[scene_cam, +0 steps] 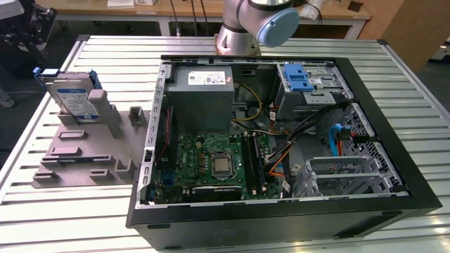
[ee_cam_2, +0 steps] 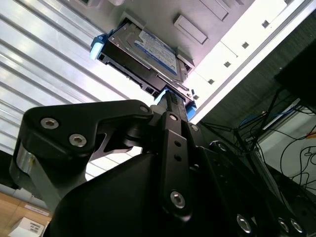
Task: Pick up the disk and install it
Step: 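Pick up the disk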
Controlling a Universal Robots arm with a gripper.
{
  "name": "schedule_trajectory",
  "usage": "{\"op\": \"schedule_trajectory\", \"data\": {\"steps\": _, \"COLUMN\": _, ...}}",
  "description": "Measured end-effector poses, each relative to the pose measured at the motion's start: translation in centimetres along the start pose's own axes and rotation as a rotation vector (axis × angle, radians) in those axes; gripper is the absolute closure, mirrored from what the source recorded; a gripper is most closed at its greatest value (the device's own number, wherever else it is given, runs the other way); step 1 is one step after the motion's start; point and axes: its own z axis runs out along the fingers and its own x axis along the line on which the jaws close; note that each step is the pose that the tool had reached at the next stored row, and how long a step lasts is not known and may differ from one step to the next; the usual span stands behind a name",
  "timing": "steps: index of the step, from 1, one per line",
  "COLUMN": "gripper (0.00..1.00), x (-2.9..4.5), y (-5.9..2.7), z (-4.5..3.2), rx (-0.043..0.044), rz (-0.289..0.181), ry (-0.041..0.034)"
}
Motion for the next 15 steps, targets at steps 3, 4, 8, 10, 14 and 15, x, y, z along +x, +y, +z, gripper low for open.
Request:
{"op": "schedule_trajectory", "data": {"steps": 3, "gripper": 0.89, "x": 0.00, "y": 0.00, "z": 0.00, "rx": -0.0001, "rz": -0.003, "ry": 0.0001}}
{"op": "schedule_trajectory", "data": {"steps": 4, "gripper": 0.89, "x": 0.00, "y": 0.00, "z": 0.00, "rx": -0.0001, "rz": -0.009, "ry": 0.0003}}
{"op": "schedule_trajectory", "data": {"steps": 8, "gripper": 0.89, "x": 0.01, "y": 0.00, "z": 0.01, "rx": -0.0005, "rz": -0.052, "ry": 0.0021}}
{"op": "schedule_trajectory", "data": {"steps": 10, "gripper": 0.89, "x": 0.01, "y": 0.00, "z": 0.01, "rx": -0.0008, "rz": -0.072, "ry": 0.0030}}
{"op": "schedule_trajectory", "data": {"steps": 14, "gripper": 0.89, "x": 0.01, "y": 0.00, "z": 0.02, "rx": -0.0011, "rz": -0.106, "ry": 0.0045}}
{"op": "schedule_trajectory", "data": {"steps": 15, "gripper": 0.89, "x": 0.01, "y": 0.00, "z": 0.02, "rx": -0.0012, "rz": -0.114, "ry": 0.0048}}
